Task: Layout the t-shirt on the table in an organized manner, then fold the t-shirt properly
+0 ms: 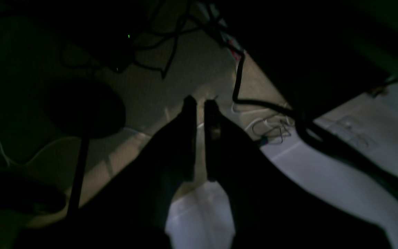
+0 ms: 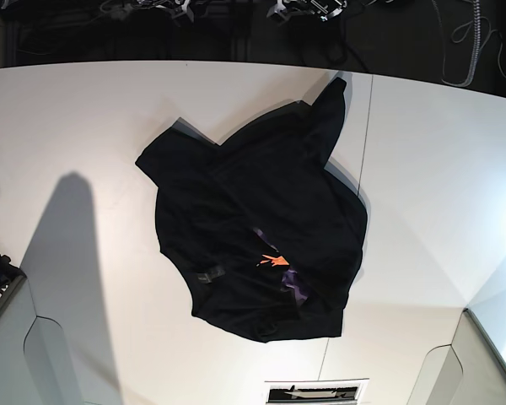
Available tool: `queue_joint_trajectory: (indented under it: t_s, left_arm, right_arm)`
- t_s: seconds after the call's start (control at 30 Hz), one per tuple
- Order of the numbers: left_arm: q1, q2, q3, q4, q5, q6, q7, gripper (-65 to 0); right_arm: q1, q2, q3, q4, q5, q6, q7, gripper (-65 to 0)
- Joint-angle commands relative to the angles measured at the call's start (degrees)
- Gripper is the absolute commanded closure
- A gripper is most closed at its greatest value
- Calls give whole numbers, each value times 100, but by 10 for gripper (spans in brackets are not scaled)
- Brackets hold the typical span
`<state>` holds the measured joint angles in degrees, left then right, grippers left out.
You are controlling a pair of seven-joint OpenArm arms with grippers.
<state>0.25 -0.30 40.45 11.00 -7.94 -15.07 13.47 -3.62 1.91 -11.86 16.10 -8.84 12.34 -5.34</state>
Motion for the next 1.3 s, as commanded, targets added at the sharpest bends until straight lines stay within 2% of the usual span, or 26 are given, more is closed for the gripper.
queue_joint_trajectory:
  t_s: [0.0,0.53,0.6,0.83,1.07,1.17,1.27]
  left_arm:
    - [-22,28,4,35,11,-61,-22,-77]
    - [-24,28,4,35,17,-63,-22,-77]
    - [-24,28,4,35,168,-81,-63,-77]
    - [-22,28,4,35,1060,-966,-164,-77]
    - [273,-2,2,203,1054,-1014,-164,-77]
    - [579,-118,-26,603,1051,-953,-168,-77]
    - [951,-275,-260,1169,1054,-957,-149,-77]
  right_arm:
    - [11,13,13,31,-17,52,26,-217]
    - [11,11,13,31,-17,55,26,-217]
    - [11,11,13,39,-17,55,26,-217]
    - [9,13,13,39,-20,55,20,-217]
    - [-103,46,13,42,-42,61,17,-217]
    - [-243,96,13,103,-44,201,17,-217]
    - [-492,225,13,413,-232,660,20,-216]
